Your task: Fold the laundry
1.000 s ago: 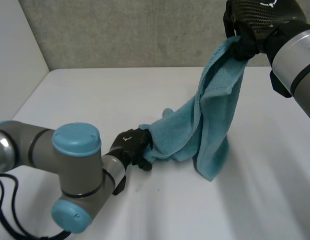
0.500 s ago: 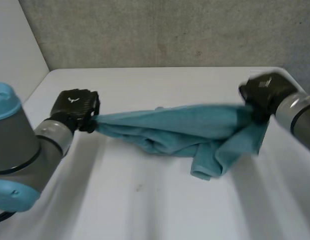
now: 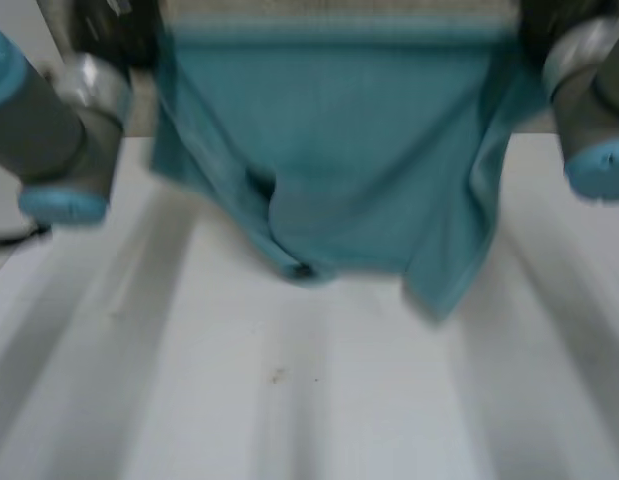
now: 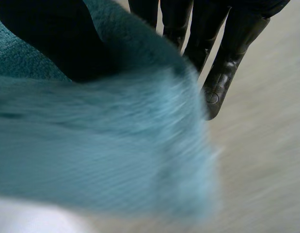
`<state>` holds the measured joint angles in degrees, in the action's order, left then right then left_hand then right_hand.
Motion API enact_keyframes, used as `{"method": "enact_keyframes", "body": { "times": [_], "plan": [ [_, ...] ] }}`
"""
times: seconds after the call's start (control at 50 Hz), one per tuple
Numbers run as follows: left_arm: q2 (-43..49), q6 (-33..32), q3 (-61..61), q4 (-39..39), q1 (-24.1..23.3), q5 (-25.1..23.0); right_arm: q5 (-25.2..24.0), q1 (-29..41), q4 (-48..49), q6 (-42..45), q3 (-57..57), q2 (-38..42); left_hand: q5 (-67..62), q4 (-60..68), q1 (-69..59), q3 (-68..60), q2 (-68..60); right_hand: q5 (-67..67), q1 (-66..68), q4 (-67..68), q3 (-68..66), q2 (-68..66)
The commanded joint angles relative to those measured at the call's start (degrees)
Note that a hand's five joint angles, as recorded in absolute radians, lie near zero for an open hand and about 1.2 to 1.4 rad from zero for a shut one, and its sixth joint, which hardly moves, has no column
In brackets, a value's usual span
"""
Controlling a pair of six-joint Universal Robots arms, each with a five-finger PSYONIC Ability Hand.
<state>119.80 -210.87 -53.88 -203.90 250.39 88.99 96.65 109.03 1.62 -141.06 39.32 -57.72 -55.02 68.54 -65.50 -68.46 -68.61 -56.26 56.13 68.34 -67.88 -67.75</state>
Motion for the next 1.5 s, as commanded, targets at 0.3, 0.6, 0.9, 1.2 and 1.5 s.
{"method": "enact_keyframes", "body": {
  "times": [0.3,0.6,0.9,1.2,1.5],
  "plan": [
    [-11.17,-0.06,-35.03,-13.1,5.72,-0.4,-9.03,1.54,14.82,-0.01,40.37,-15.49,-14.98,11.46,-14.5,-11.54,-11.39,-13.74,23.87,11.66,-12.12,-12.25],
    [-2.73,-0.15,-51.32,-12.83,5.46,-0.66,-10.43,1.36,15.25,-0.45,58.76,-14.52,-14.98,11.46,-14.5,-11.54,-11.39,-13.74,23.87,11.66,-12.12,-12.25],
    [-7.21,0.02,-51.68,-6.33,7.57,-5.58,-10.16,1.8,11.3,-1.59,56.75,-23.48,42.85,-46.37,43.34,46.29,46.45,-13.74,23.87,11.66,-12.12,-12.25],
    [-6.77,0.55,-51.76,-6.07,15.22,-8.48,-12.1,5.22,-3.55,-6.34,42.86,-30.25,43.53,-47.05,44.02,46.97,47.13,-13.74,23.87,11.66,-12.12,-12.25],
    [-4.66,2.04,-53.26,-4.75,13.55,-13.76,-9.9,7.07,-4.7,-10.02,34.16,-32.54,42.86,-46.38,43.35,46.3,46.45,-13.74,23.87,11.66,-12.12,-12.25]
  ]
}}
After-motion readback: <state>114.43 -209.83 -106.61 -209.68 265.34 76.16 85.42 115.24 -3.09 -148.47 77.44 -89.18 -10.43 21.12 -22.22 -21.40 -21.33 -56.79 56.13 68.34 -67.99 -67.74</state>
